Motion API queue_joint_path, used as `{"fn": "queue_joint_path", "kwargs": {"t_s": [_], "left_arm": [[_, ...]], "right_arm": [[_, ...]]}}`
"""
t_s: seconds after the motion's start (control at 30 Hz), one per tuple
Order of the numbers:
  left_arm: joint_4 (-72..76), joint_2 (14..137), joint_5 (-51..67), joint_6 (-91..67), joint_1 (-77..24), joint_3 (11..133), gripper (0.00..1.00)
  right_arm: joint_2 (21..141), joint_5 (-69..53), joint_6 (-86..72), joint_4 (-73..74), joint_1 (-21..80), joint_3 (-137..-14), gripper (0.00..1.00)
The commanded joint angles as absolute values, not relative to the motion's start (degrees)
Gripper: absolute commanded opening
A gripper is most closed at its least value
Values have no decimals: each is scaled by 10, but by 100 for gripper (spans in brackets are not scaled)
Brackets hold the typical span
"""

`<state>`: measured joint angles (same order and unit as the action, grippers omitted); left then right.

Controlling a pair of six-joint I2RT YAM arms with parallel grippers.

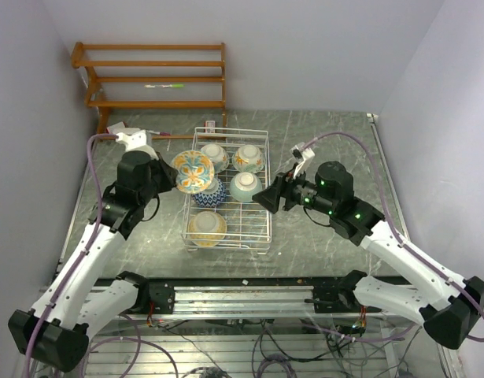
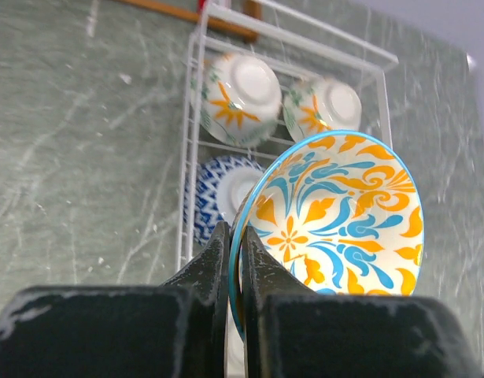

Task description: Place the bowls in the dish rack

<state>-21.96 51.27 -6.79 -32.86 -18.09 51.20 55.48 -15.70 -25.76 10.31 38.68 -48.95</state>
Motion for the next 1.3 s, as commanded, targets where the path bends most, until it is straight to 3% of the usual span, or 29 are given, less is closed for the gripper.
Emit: {"fn": "queue_joint_path", "kwargs": {"t_s": [0.0, 0.2, 0.4, 0.5, 0.73, 1.27], "left_arm": [[-238, 517, -45, -315, -234, 557, 7], [-208, 538, 8, -302, -265, 553, 7], [-207, 590, -43, -299, -317, 569, 7], [-214, 631, -45, -294, -333, 596, 7], [-248, 678, -25, -279, -336, 646, 7], [-283, 639, 0, -284, -337, 665, 7]], "right_arm": [[556, -133, -246, 72, 412, -530, 65], [569, -143, -240, 75, 421, -556, 65], [605, -144, -194, 93, 485, -599, 64], [646, -89, -131, 126, 565, -642, 64], [664, -51, -74, 121, 631, -630, 66], [750, 118, 14, 85, 663, -633, 66]]}}
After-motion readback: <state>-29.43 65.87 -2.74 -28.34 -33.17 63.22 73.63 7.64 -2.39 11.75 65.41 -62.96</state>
